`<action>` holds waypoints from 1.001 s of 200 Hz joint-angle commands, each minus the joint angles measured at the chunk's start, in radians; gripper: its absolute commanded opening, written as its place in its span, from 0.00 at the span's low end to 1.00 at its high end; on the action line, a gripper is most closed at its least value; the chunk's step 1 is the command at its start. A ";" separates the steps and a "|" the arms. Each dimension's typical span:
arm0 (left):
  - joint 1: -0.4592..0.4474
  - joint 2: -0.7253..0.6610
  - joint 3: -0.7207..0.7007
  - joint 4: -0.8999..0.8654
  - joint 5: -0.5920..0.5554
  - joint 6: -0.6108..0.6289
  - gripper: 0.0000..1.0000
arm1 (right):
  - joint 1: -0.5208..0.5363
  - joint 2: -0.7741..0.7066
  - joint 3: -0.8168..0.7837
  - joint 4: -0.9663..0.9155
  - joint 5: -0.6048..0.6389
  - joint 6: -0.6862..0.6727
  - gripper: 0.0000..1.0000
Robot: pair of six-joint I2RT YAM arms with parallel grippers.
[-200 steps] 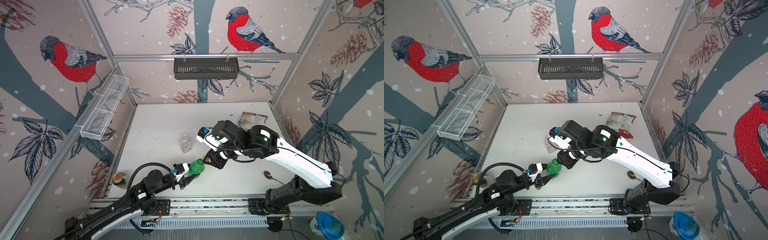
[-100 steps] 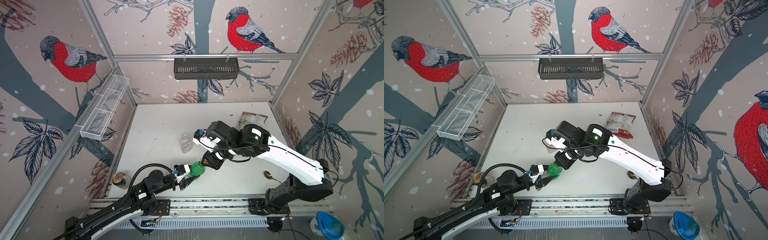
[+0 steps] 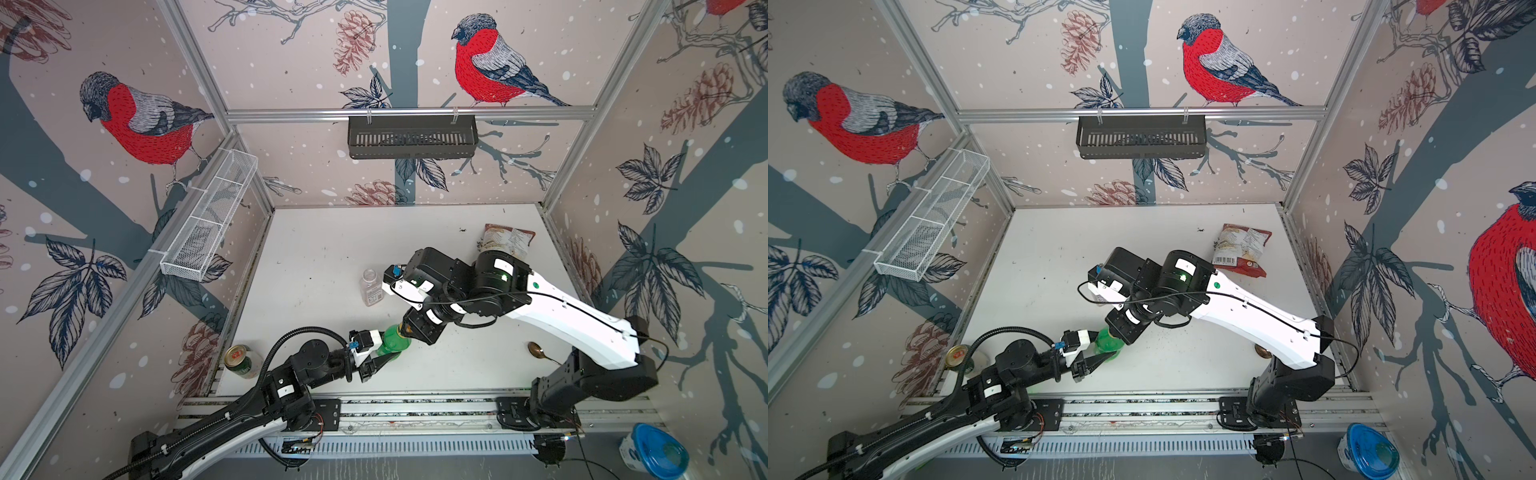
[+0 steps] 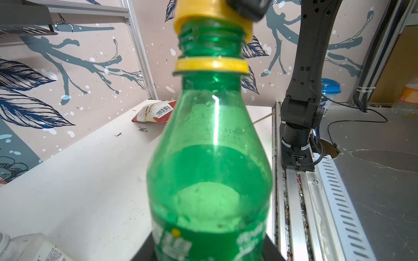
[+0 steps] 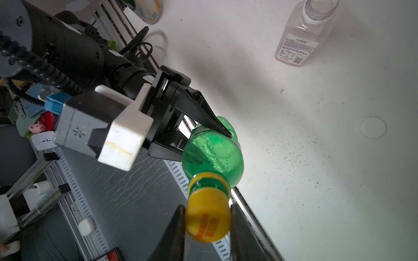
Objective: Screw on the bottle caps
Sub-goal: Close the bottle cap on the plastic bottle.
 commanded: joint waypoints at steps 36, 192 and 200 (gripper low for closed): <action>-0.002 0.000 0.002 0.037 0.018 0.003 0.21 | 0.002 0.021 -0.005 -0.033 0.031 0.014 0.31; -0.003 -0.016 -0.001 0.045 0.008 0.020 0.21 | 0.020 0.048 -0.005 -0.029 0.028 0.032 0.32; -0.004 -0.018 -0.003 0.047 0.008 0.020 0.21 | 0.025 0.051 0.000 -0.029 0.031 0.034 0.32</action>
